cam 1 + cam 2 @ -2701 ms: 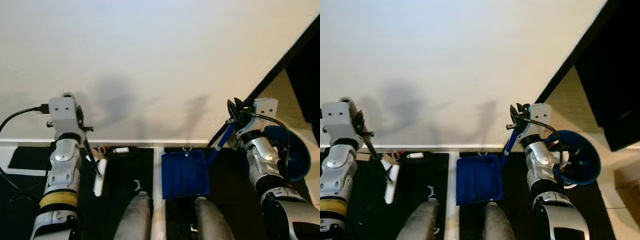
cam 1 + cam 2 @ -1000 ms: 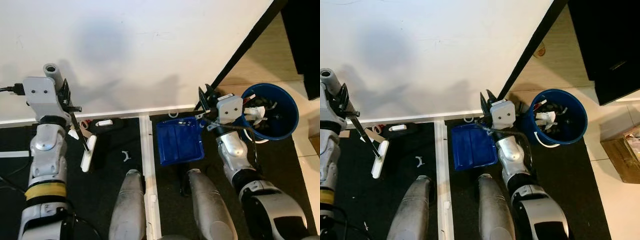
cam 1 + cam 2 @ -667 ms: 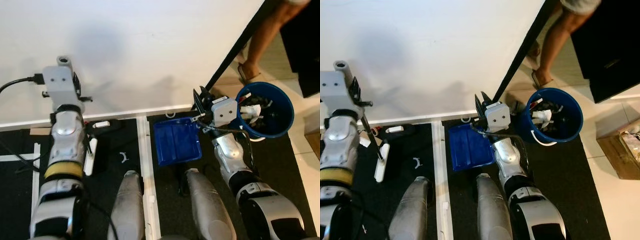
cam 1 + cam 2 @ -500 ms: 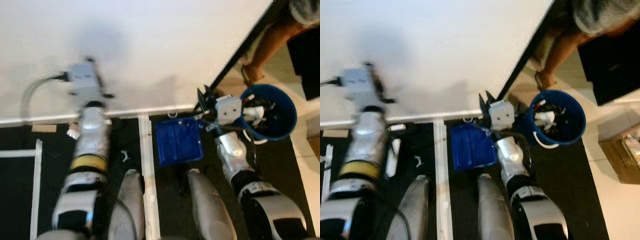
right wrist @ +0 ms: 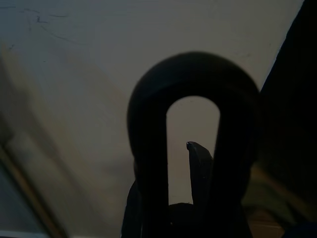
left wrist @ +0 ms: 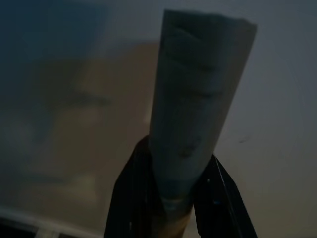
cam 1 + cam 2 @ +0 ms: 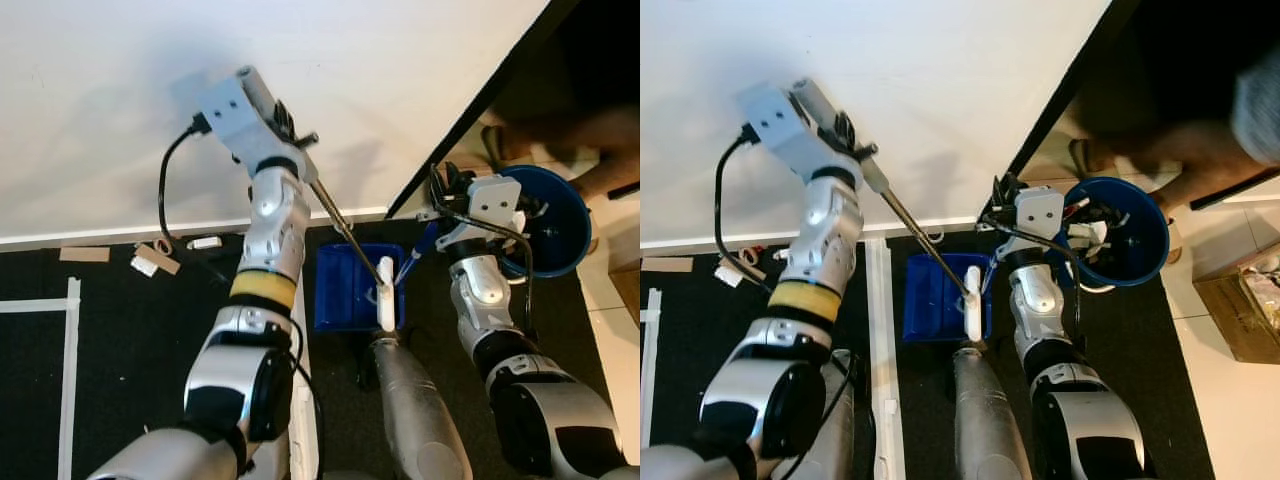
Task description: Sweep floor
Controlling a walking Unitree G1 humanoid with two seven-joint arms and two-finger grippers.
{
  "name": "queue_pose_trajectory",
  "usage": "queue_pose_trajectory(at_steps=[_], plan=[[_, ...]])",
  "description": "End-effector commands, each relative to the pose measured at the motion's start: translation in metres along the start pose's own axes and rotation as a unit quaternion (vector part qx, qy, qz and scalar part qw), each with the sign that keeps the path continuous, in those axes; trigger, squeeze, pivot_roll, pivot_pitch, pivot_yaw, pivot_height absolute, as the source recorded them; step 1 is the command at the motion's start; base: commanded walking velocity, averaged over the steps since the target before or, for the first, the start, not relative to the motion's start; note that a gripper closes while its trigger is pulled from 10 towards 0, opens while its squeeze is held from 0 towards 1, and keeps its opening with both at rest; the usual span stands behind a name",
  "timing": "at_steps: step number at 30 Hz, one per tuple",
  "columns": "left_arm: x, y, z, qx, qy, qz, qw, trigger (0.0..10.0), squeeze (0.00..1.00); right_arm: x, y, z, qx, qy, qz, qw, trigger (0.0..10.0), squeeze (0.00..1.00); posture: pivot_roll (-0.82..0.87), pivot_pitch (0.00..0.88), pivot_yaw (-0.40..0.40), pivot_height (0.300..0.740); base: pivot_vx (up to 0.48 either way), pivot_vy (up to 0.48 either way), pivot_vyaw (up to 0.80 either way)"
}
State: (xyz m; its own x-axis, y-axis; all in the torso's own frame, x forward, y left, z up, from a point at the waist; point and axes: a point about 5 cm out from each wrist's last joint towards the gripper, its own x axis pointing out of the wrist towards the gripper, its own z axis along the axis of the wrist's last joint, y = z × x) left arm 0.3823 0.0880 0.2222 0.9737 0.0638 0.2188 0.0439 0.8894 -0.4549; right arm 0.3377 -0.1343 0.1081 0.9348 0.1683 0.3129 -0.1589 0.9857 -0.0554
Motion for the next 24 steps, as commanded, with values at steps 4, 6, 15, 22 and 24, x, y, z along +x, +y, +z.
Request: queue_pose_trajectory(at_steps=[4,6,15,22,24], plan=[[-0.003,-0.024,0.01,0.038,0.006,-0.108,0.993,10.0,0.0,-0.021,0.007,-0.028,0.024,0.083,0.006,0.996,10.0,0.0,0.13,0.29,-0.1,0.74,0.0,0.0,0.0],[-0.006,-0.015,0.012,0.067,0.021,-0.138,0.988,10.0,0.0,-0.021,0.008,-0.028,0.027,0.085,0.009,0.996,10.0,0.0,0.13,0.287,-0.103,0.74,0.0,0.0,0.0],[-0.034,0.078,0.055,0.367,0.114,-0.301,0.873,10.0,0.0,-0.026,0.016,-0.033,0.037,0.099,0.024,0.994,10.0,0.0,0.14,0.292,-0.109,0.74,0.0,0.0,0.0],[-0.037,0.125,0.09,0.48,0.144,-0.251,0.828,10.0,0.0,-0.028,0.016,-0.035,0.038,0.101,0.026,0.994,10.0,0.0,0.14,0.295,-0.113,0.74,0.0,0.0,0.0],[-0.034,0.135,0.099,0.517,0.135,-0.22,0.816,10.0,0.0,-0.029,0.016,-0.035,0.038,0.101,0.027,0.994,10.0,0.0,0.14,0.295,-0.113,0.74,0.0,0.0,0.0]])
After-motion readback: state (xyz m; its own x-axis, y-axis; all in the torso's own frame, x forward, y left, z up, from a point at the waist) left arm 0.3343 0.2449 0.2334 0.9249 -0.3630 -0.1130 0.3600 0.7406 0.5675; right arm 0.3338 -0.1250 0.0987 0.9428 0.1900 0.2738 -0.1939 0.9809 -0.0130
